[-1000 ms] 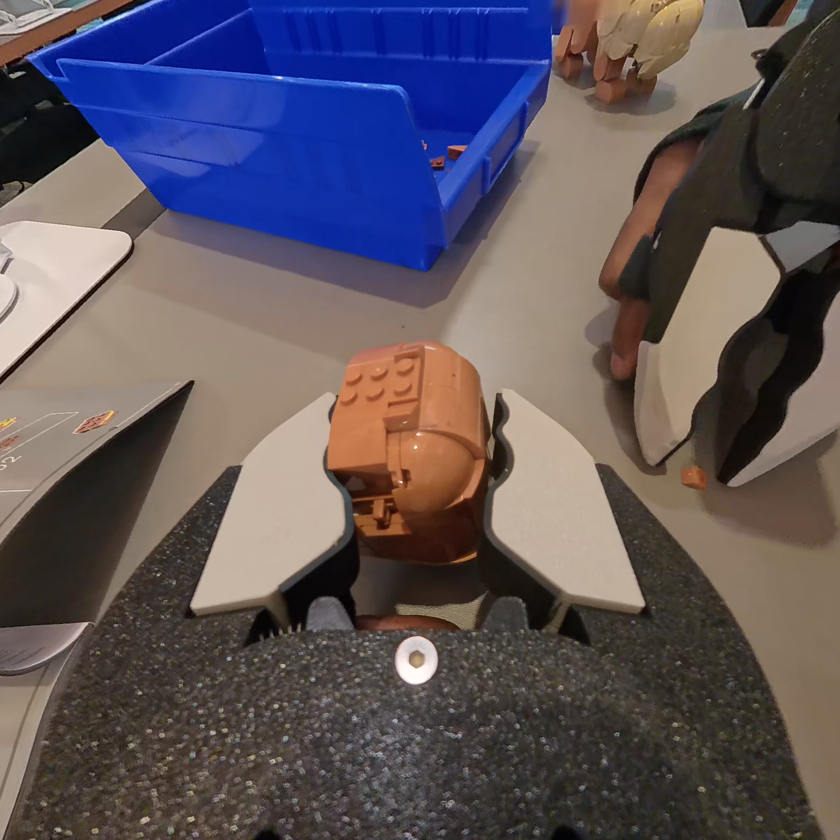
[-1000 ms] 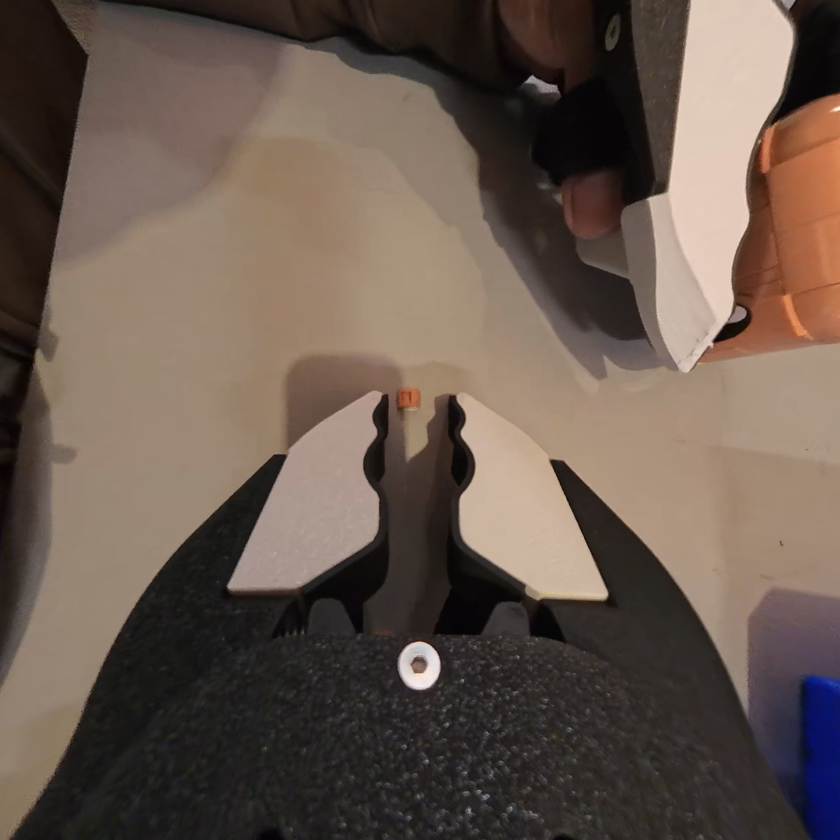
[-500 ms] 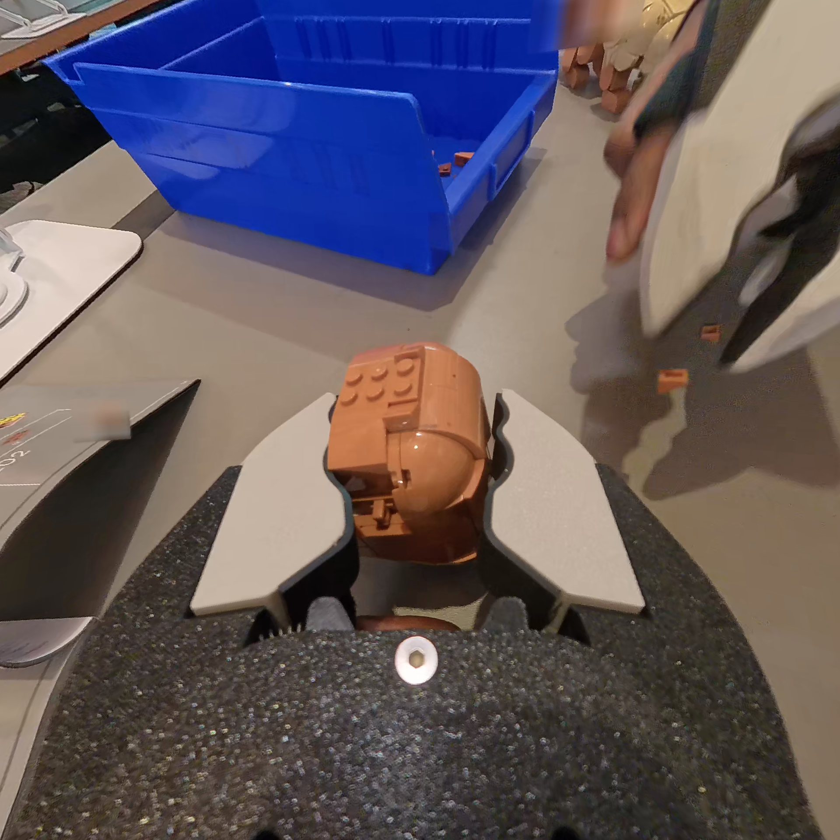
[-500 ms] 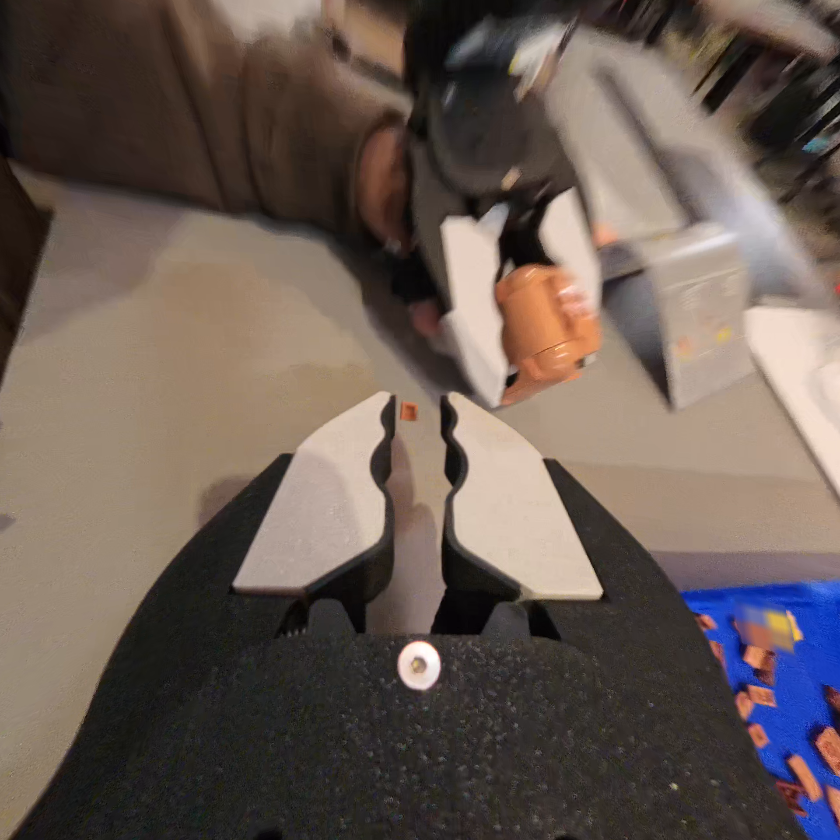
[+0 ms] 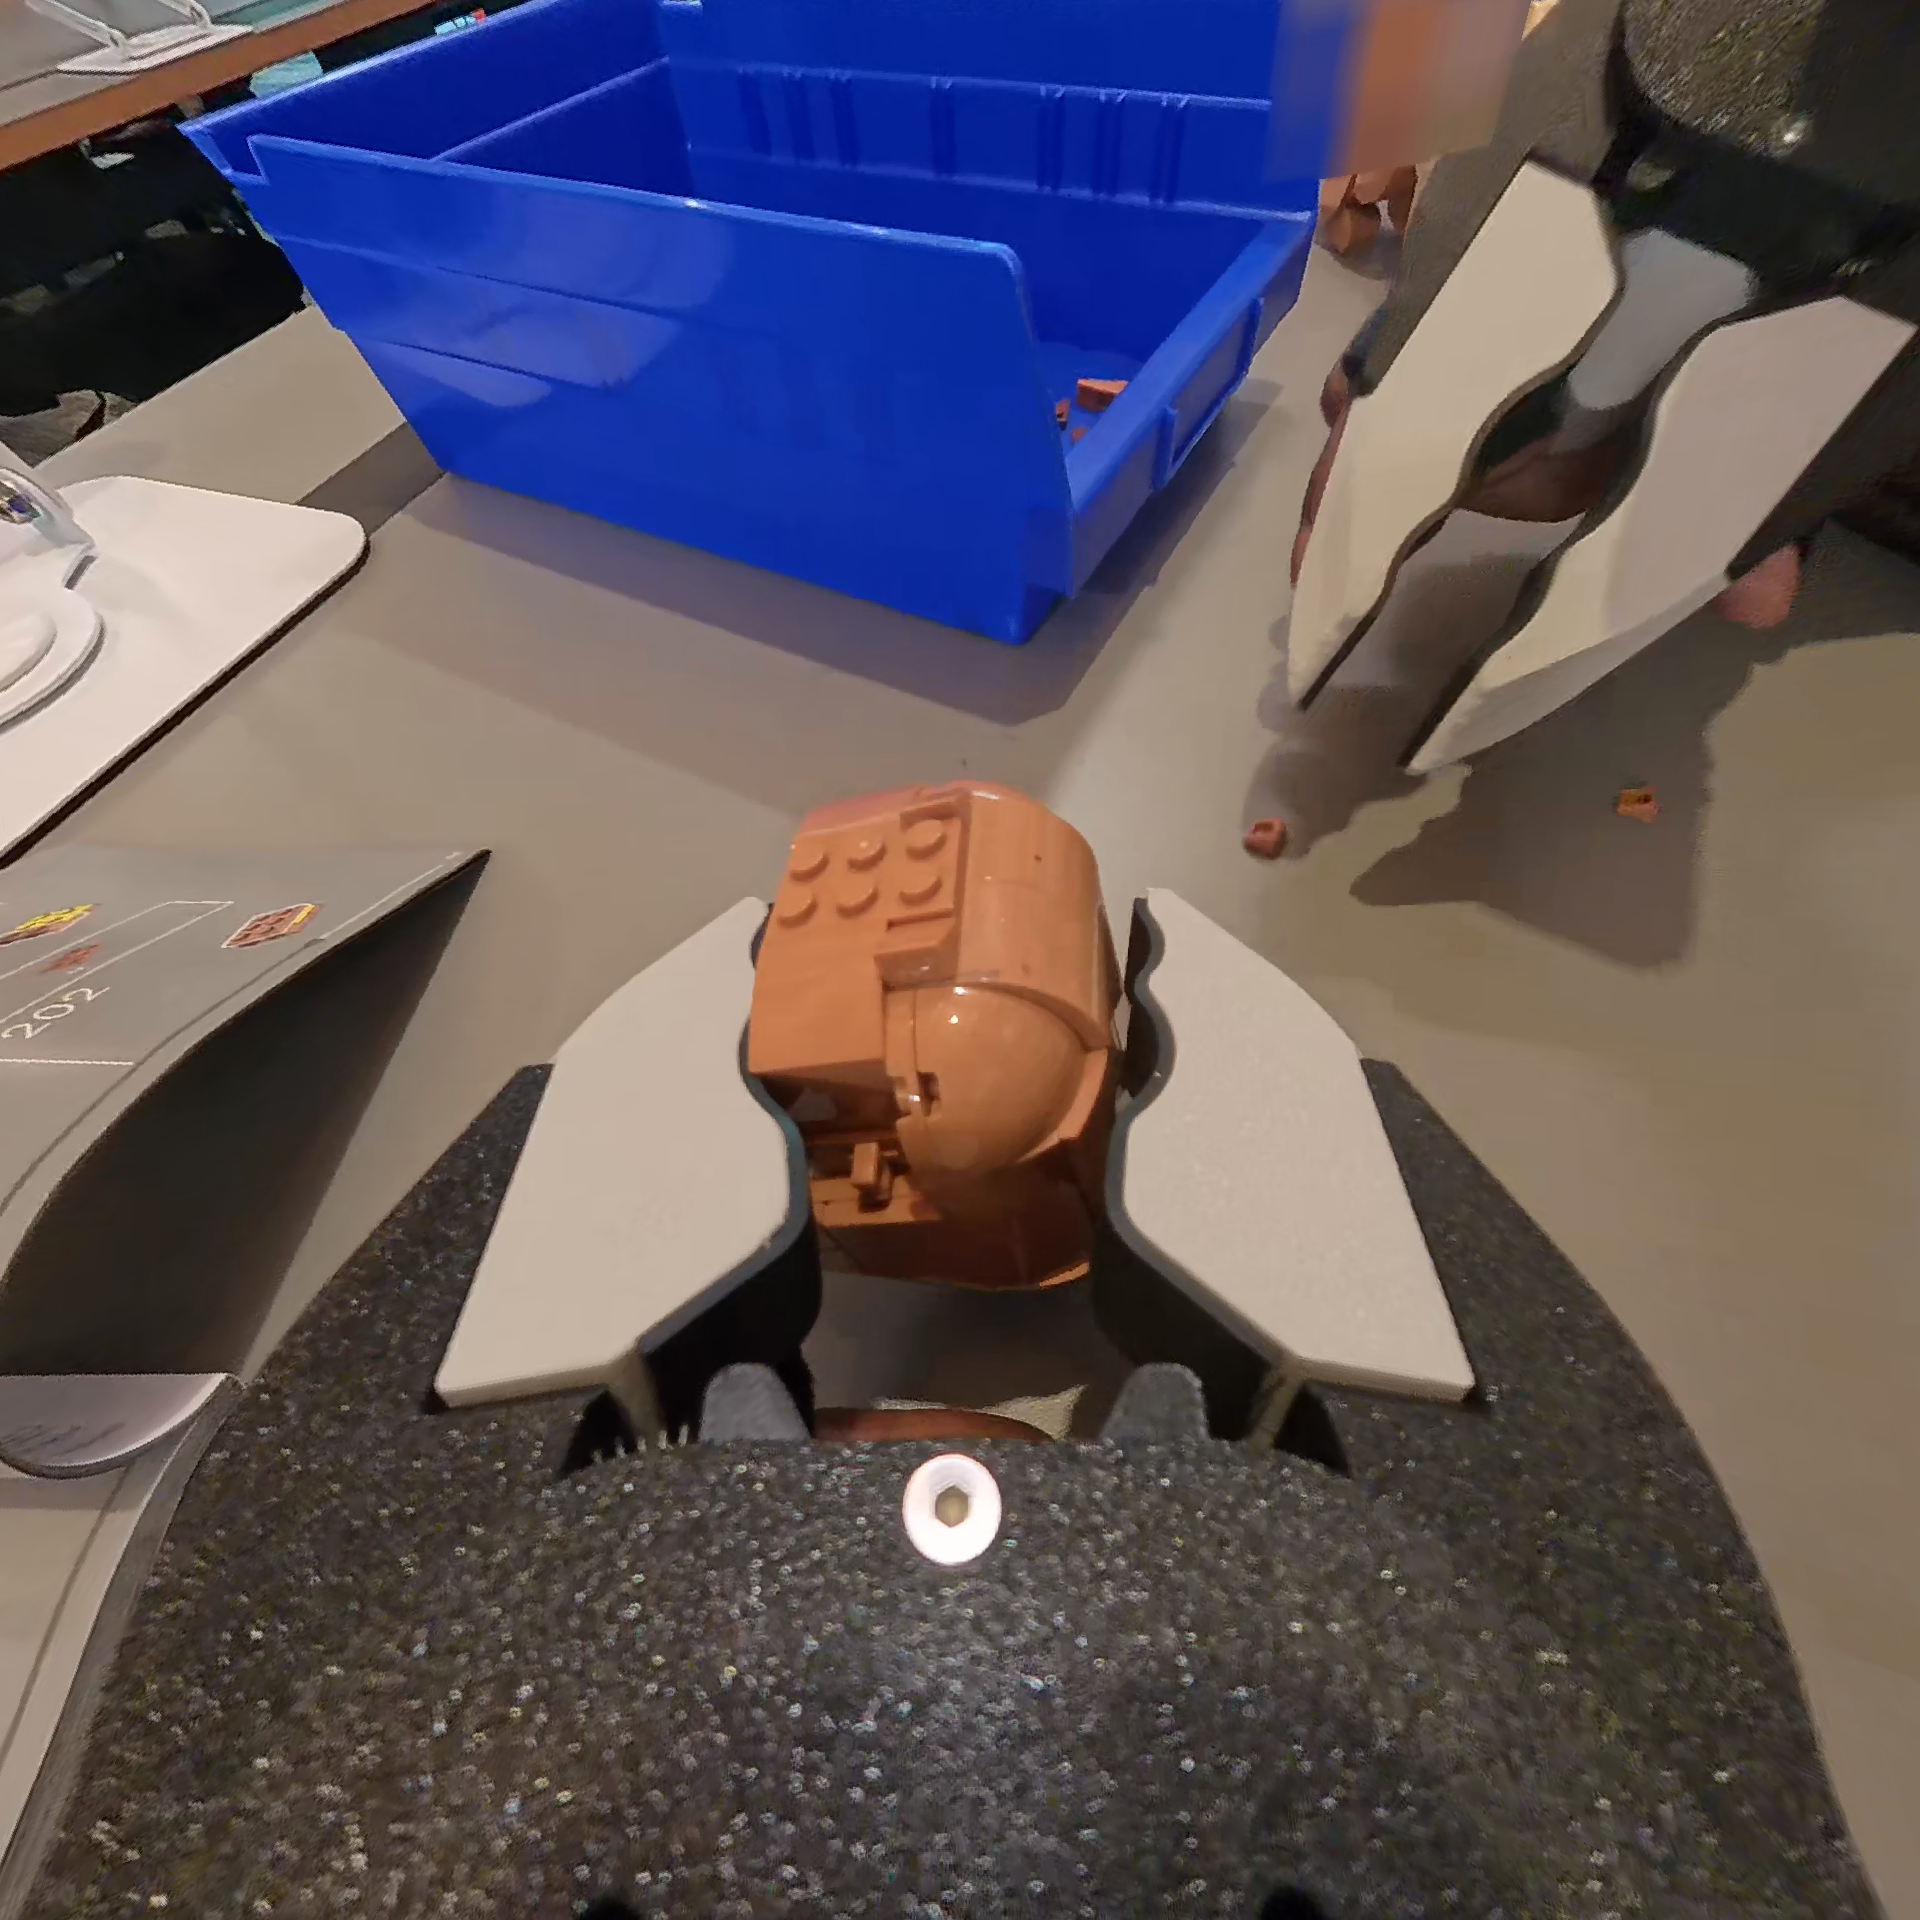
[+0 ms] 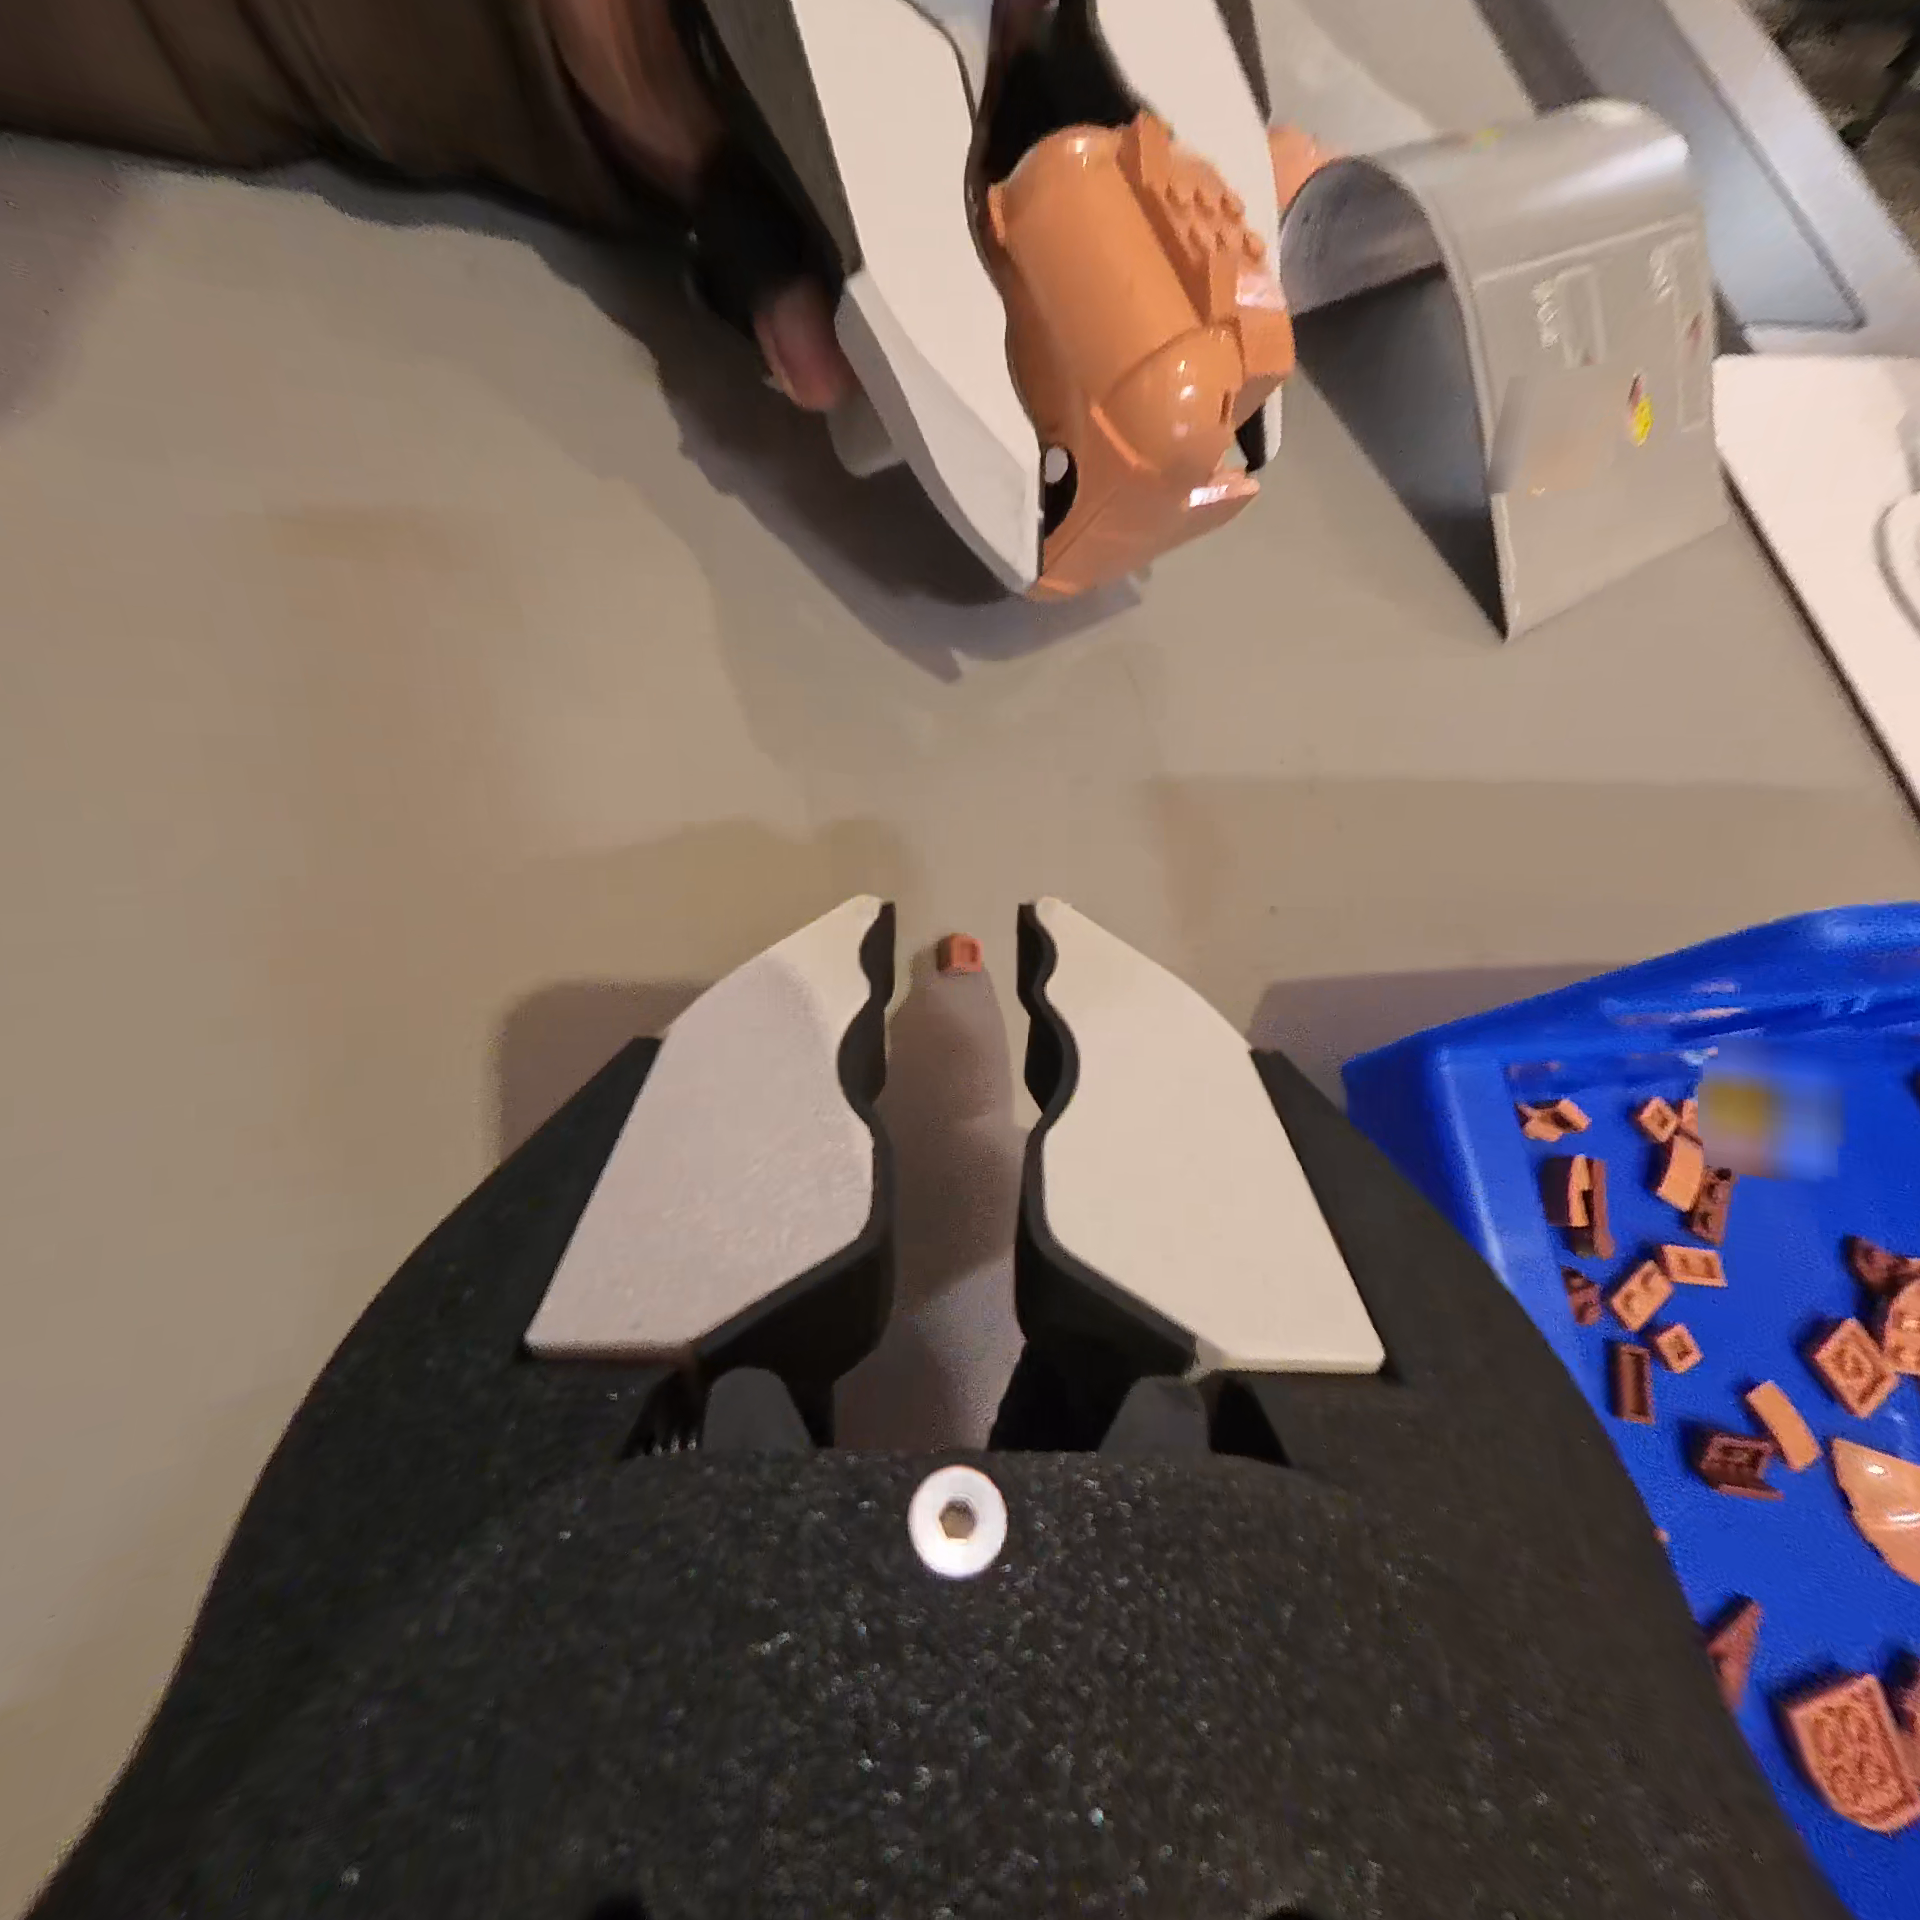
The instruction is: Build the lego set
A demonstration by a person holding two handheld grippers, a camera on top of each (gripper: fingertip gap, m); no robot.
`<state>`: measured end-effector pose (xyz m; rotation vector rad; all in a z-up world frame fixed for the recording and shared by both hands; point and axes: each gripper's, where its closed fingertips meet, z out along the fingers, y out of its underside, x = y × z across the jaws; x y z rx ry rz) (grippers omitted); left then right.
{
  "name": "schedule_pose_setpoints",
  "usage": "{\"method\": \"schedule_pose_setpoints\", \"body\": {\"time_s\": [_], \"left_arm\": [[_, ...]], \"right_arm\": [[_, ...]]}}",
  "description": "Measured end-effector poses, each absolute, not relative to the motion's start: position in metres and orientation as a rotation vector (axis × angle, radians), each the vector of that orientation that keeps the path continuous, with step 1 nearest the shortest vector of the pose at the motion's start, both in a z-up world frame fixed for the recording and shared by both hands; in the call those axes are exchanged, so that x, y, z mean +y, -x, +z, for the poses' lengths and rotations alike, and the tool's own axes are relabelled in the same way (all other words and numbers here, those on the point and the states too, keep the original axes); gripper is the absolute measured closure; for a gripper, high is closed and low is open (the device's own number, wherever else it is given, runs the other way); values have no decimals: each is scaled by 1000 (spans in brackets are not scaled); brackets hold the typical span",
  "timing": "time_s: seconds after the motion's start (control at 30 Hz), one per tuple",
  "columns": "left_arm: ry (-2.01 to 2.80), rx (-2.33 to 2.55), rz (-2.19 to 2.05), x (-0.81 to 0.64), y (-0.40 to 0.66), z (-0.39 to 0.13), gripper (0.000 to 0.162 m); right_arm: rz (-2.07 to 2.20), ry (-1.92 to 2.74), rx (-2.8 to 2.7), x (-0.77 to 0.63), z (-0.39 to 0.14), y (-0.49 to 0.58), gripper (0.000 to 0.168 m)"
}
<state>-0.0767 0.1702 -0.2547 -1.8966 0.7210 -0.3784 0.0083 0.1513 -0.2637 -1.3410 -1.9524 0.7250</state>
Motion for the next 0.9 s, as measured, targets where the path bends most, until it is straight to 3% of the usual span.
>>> {"method": "schedule_pose_setpoints", "body": {"time_s": [0.37, 0.6, 0.67, 0.73, 0.77, 0.9], "left_arm": [[1901, 734, -364, 170, 76, -256, 100], [1902, 732, -364, 170, 76, -256, 100], [1902, 733, -363, 170, 76, -256, 100], [1902, 733, -364, 170, 76, -256, 99], [1902, 731, -365, 170, 76, -256, 100], [1899, 723, -370, 170, 77, -255, 100]], "right_arm": [[669, 1516, -2001, 158, -297, -3, 147], [673, 1521, -1996, 154, -297, 1, 165], [749, 1369, -1927, 148, -272, 8, 167], [888, 1242, -1800, 140, -236, 13, 163], [929, 1227, -1764, 140, -227, 12, 152], [894, 1273, -1789, 151, -238, 4, 138]]}}
